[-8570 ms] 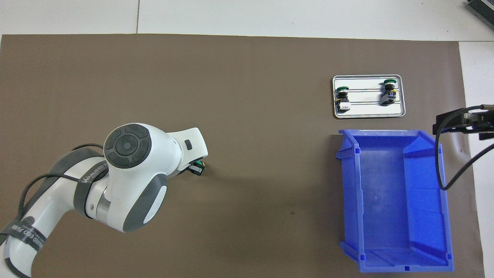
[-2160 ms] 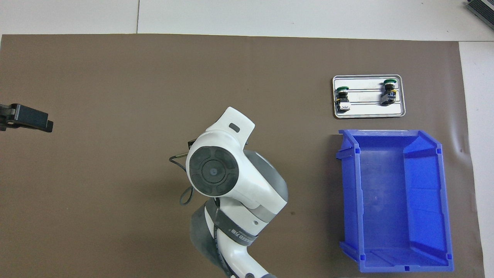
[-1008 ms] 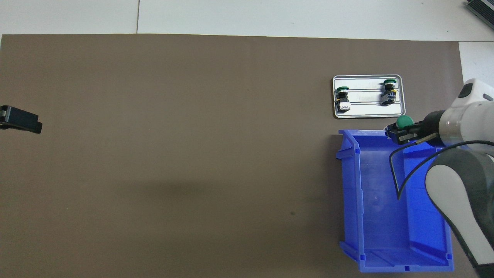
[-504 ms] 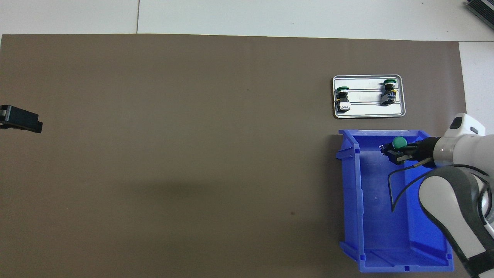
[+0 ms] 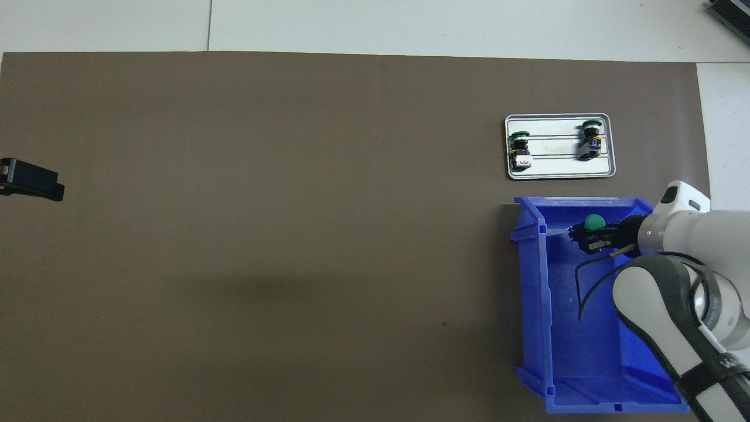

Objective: Place and press button with both arms

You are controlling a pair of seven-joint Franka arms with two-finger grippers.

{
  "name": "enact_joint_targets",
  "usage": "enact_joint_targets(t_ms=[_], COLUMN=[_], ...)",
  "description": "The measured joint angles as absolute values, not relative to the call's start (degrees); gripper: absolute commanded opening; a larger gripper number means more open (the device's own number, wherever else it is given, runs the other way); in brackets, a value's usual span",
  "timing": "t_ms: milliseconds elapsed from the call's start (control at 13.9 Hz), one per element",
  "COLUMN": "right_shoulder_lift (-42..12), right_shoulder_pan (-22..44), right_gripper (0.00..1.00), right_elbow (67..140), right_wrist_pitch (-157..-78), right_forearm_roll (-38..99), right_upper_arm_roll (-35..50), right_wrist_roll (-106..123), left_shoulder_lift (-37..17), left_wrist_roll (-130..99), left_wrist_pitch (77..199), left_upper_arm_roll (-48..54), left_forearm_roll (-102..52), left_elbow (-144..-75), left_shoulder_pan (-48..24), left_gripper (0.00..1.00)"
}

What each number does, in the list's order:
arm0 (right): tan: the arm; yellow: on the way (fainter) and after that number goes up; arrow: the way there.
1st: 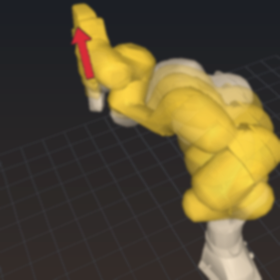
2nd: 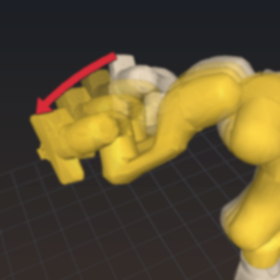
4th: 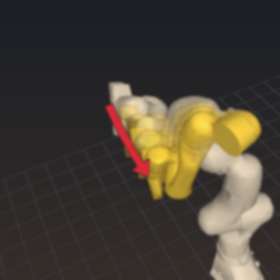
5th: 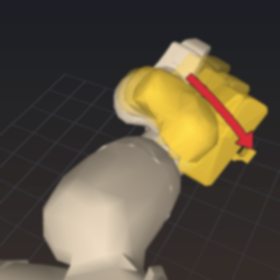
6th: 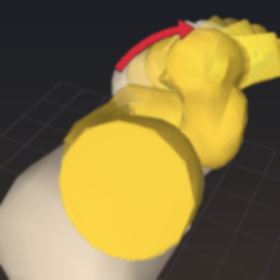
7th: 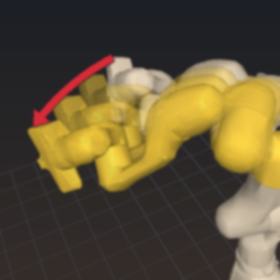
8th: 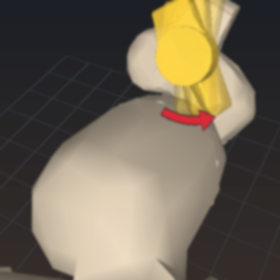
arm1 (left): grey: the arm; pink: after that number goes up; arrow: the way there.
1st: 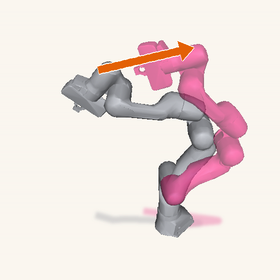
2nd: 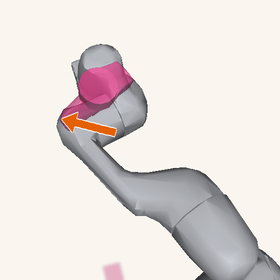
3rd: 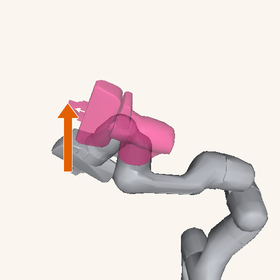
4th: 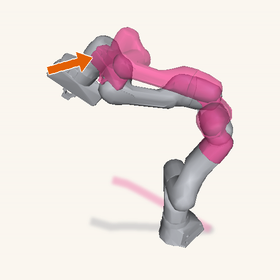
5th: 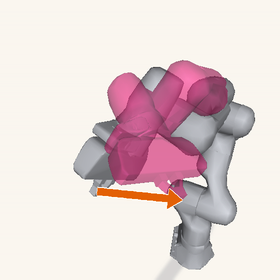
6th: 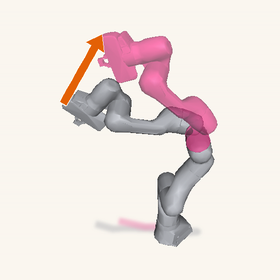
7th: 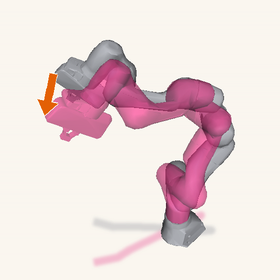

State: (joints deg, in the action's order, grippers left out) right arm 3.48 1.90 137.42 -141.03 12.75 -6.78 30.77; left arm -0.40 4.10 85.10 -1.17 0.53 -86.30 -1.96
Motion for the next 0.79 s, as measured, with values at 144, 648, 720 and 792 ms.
enact_joint_targets(t_ms=[144,648,720,792], right_shoulder_lift=[3.1,3.0,3.1,3.2], right_shoulder_pan=[1.9,2.0,2.0,2.1], right_gripper=[0.0,1.0,1.0,1.0], right_elbow=[139.1,140.0,139.9,139.8], right_wrist_pitch=[-143.0,-143.5,-143.5,-143.5], right_forearm_roll=[12.8,13.0,13.0,13.0], right_upper_arm_roll=[-6.7,-6.6,-6.6,-6.6], right_wrist_roll=[30.8,30.3,29.7,29.4], left_shoulder_lift=[-0.4,-0.3,-0.2,-0.2], left_wrist_roll=[4.1,4.0,4.0,4.0], left_wrist_pitch=[85.1,85.1,85.1,85.1], left_upper_arm_roll=[-1.0,-1.4,-1.4,-1.4], left_forearm_roll=[0.5,0.5,0.5,0.5], left_elbow=[-86.3,-86.3,-86.3,-86.3], left_shoulder_pan=[-2.0,-1.8,-1.8,-1.8], left_gripper=[1.0,1.0,1.0,1.0])
